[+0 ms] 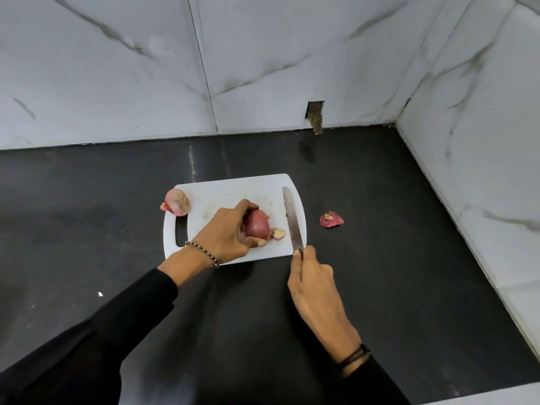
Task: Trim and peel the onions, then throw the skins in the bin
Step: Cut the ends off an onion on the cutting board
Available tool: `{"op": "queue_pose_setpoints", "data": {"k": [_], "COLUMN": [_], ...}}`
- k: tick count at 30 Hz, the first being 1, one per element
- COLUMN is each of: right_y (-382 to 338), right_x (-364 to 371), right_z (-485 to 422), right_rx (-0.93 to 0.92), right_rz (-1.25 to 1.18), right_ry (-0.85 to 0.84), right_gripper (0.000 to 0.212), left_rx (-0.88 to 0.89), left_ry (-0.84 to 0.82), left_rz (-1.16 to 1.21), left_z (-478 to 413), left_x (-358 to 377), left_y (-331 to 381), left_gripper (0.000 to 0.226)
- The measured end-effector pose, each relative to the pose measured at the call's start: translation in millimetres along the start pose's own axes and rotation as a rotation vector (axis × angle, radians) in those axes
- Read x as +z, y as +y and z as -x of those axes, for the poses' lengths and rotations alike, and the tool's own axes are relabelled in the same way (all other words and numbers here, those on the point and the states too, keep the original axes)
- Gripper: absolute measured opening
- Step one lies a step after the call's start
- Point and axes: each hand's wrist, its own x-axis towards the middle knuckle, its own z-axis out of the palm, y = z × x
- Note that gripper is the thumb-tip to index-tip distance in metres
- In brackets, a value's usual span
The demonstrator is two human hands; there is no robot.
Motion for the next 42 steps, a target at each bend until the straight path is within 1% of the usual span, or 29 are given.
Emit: {"op": "queue_pose_setpoints", "data": {"k": [8,14,21,26,28,32,34,37,39,42], "right_y": [-15.0,-18.0,-14.7,-14.4,-13.5,-11.0,-11.5,-13.4,-14.7,-21.3], "right_x": [-1.9,6.2,12.1,6.3,6.0,7.6,9.2,9.7,8.2,8.2], "right_z": [14.9,20.7,21.3,23.7,22.3,15.3,12.4,8.4,4.0,-3.8], "right_rx": [-0.051,-0.058,-0.074,-0.1,-0.092,-0.068,-0.062,-0.038,-0.032,-0.037], "right_rz": [-0.069,-0.06,-0.047,-0.004,0.024,0.138,0.157,0.165,0.165,0.191], "right_ry": [-0.028,-0.069,-0.073,-0.079,-0.089,-0.106,-0.115,-0.147,-0.145,-0.091], "right_gripper": [0.027,0.026,0.027,0.032,0.033,0.031,0.026,0.021,0.021,0.023], "left_rx": [0.032,-0.005,-0.068,-0.07,-0.068,-0.079,-0.083,-0.082,-0.057,-0.03], "left_ry": [0.002,0.049,0.127,0.107,0.1,0.122,0.12,0.093,0.078,0.066], "left_rz": [0.158,0.214,0.17,0.101,0.042,-0.105,-0.146,-0.16,-0.165,-0.203], "left_z": [13.5,15.7,18.5,17.4,16.0,11.9,8.8,4.7,4.3,3.8], "left_x": [0.1,4.5,8.7,7.3,7.6,12.7,13.6,12.2,12.6,11.5], "left_y": [-12.8,-10.9,0.6,6.6,13.3,24.2,26.7,27.6,29.1,31.7], "left_gripper": [0.067,0.068,0.075,0.077,0.073,0.047,0.045,0.049,0.043,0.036]}}
